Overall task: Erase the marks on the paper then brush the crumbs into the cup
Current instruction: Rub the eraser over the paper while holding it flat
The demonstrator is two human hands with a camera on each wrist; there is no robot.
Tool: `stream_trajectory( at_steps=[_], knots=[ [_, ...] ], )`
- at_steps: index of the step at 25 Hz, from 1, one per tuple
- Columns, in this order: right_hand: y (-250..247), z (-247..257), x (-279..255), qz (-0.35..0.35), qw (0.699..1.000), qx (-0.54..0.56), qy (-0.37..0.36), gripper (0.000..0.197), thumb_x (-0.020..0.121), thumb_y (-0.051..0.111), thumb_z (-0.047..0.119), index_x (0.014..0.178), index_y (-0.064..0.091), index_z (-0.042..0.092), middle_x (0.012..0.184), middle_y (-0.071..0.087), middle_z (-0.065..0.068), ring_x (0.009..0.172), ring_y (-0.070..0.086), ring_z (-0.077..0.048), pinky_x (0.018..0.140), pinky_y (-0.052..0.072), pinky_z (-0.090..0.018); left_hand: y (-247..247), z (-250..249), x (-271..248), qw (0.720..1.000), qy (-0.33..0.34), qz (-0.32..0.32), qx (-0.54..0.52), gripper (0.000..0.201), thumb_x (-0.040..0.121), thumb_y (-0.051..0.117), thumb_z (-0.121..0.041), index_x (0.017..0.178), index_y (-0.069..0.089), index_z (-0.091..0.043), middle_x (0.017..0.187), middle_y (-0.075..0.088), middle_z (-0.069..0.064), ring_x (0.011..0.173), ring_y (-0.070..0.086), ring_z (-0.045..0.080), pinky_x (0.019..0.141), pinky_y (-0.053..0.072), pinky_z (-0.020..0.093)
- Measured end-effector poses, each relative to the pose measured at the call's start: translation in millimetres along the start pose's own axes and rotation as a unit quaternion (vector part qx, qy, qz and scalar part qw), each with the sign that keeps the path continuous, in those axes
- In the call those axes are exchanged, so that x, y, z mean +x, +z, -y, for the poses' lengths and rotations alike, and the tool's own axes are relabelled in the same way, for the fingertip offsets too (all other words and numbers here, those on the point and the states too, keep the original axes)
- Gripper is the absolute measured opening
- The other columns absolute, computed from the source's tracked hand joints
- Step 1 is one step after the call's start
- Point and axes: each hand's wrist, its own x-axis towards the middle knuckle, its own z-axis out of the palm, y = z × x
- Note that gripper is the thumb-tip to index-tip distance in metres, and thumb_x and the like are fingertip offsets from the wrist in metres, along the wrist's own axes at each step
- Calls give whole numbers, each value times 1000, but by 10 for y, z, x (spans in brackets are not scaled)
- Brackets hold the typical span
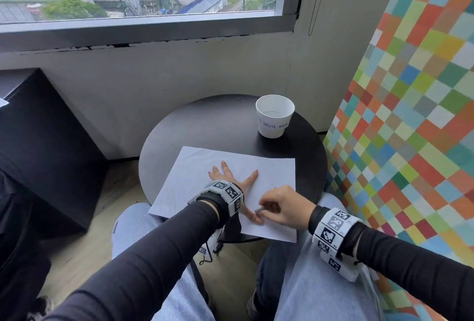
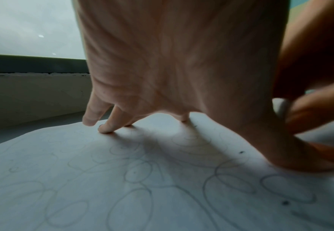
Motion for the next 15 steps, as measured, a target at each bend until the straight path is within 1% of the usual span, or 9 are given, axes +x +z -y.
stream_trajectory(
  at_steps=[3, 4, 6, 7, 9, 10, 11, 13, 15],
  knots=[
    [-65, -60, 62, -67, 996, -23, 46, 17, 80, 68, 19, 67, 64, 8, 59, 60, -1, 56, 52, -14, 59, 39, -22, 7, 8, 9, 1000, 0, 0, -5, 141, 45, 72, -87, 142, -26, -57, 147, -36, 36, 136, -20, 64, 112, 0, 72],
    [-56, -58, 58, -58, 997, -24, 40, 17, 80, 68, 19, 68, 65, 8, 60, 60, -1, 56, 52, -15, 59, 39, -21, 9, 5, 3, 1000, -1, 1, -4, 141, 45, 72, -87, 142, -26, -57, 147, -36, 36, 136, -20, 64, 112, 0, 72],
    [-4, 2, 18, 0, 1000, -9, 3, 16, 81, 69, 22, 72, 67, 9, 63, 62, -1, 59, 53, -13, 62, 37, -15, 7, -1, -7, 1000, -3, 1, 0, 141, 46, 71, -87, 142, -26, -56, 147, -35, 37, 136, -19, 64, 112, 0, 72],
    [6, 7, 8, 10, 1000, -6, 0, 16, 81, 69, 23, 73, 67, 10, 64, 63, -1, 60, 54, -13, 62, 37, -14, 9, -4, -3, 1000, -3, 1, 2, 141, 46, 71, -88, 142, -26, -56, 148, -35, 37, 136, -19, 65, 112, 0, 72],
    [-43, -60, 28, -30, 999, -24, 33, 17, 81, 68, 23, 71, 67, 9, 63, 63, -2, 59, 56, -17, 61, 41, -21, 14, -9, 8, 1000, -2, 0, 0, 141, 45, 71, -88, 142, -26, -57, 148, -34, 37, 137, -18, 64, 113, 0, 71],
    [-70, -87, 48, -51, 997, -40, 49, 17, 81, 67, 21, 70, 66, 8, 61, 62, -3, 58, 56, -19, 60, 41, -24, 10, -4, 14, 1000, -3, -1, -2, 141, 44, 71, -89, 142, -26, -57, 148, -34, 36, 137, -18, 64, 113, 0, 71],
    [-69, -80, 54, -52, 996, -48, 53, 17, 81, 67, 19, 69, 65, 7, 61, 61, -4, 58, 56, -20, 60, 38, -23, 16, 3, 10, 1000, -4, 1, -4, 141, 45, 71, -89, 142, -26, -57, 148, -35, 36, 137, -19, 64, 113, 0, 71],
    [-20, 6, 31, -2, 999, -42, 24, 16, 80, 66, 19, 70, 64, 7, 63, 61, -5, 60, 55, -20, 61, 33, -18, 6, -5, -3, 1000, -4, 4, -3, 141, 46, 71, -88, 143, -26, -56, 147, -35, 36, 136, -19, 64, 113, 0, 72],
    [-38, 33, 11, 37, 999, -30, 6, 16, 81, 67, 22, 73, 66, 8, 65, 62, -2, 61, 54, -15, 61, 32, -15, -3, -22, -12, 1000, 0, 7, 1, 140, 47, 71, -88, 143, -26, -56, 147, -36, 36, 136, -20, 64, 112, 0, 72]
  ],
)
